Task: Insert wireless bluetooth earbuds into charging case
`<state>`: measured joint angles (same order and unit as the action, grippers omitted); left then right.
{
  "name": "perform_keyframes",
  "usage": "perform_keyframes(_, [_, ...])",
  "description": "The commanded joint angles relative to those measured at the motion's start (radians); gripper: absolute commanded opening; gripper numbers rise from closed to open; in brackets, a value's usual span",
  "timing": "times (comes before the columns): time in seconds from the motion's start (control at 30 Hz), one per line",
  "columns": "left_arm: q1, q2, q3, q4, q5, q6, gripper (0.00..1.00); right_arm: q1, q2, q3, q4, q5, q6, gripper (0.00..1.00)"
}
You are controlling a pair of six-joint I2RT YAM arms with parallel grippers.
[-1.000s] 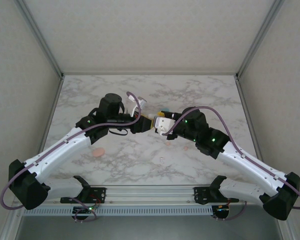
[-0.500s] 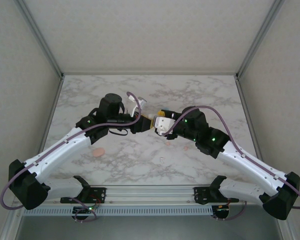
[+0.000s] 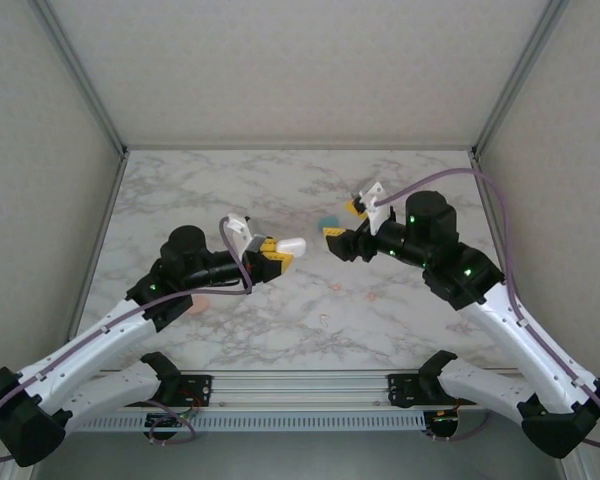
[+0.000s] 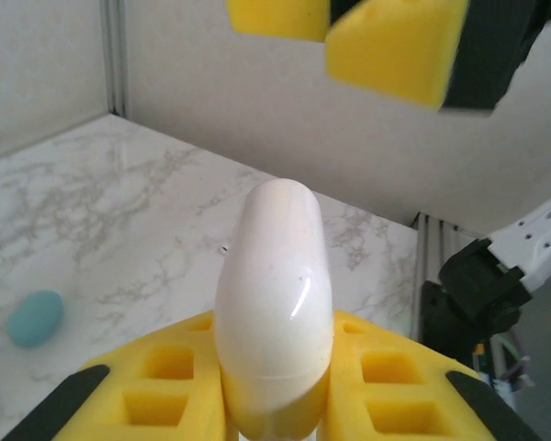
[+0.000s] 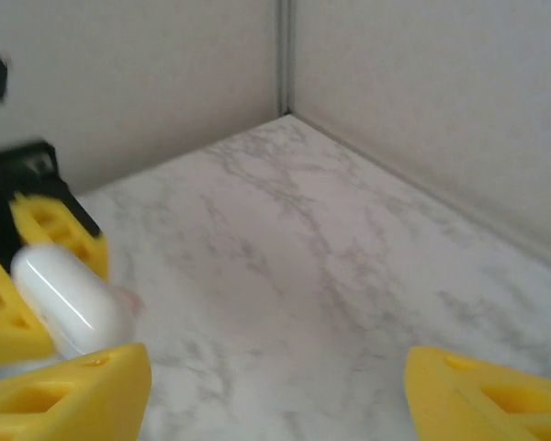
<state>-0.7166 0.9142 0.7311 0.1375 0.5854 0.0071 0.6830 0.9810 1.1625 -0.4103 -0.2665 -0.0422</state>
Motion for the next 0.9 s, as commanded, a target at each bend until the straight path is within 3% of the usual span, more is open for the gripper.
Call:
perform_keyframes(0.0, [-0.009, 0.001, -0.005, 0.125, -0.02, 0.098, 0.16, -0.007, 0.034, 0.026, -0.035, -0.216, 0.3, 0.73])
perform_keyframes(0.1, [-0.01, 0.015, -0.019, 0.168, -0.02, 0.085, 0.16, -0.006, 0.067, 0.041, -0.042, -0.284, 0.36, 0.73])
perform_keyframes(0.47, [-0.014, 0.021, -0.036, 0.223, -0.015, 0.053, 0.16, 0.0, 0.153, 0.058, -0.024, -0.36, 0.352, 0.72])
perform_keyframes(0.87, [-0.021, 0.025, -0.015, 0.158, 0.02, 0.089, 0.16, -0.002, 0.161, 0.074, 0.031, -0.275, 0.414, 0.71])
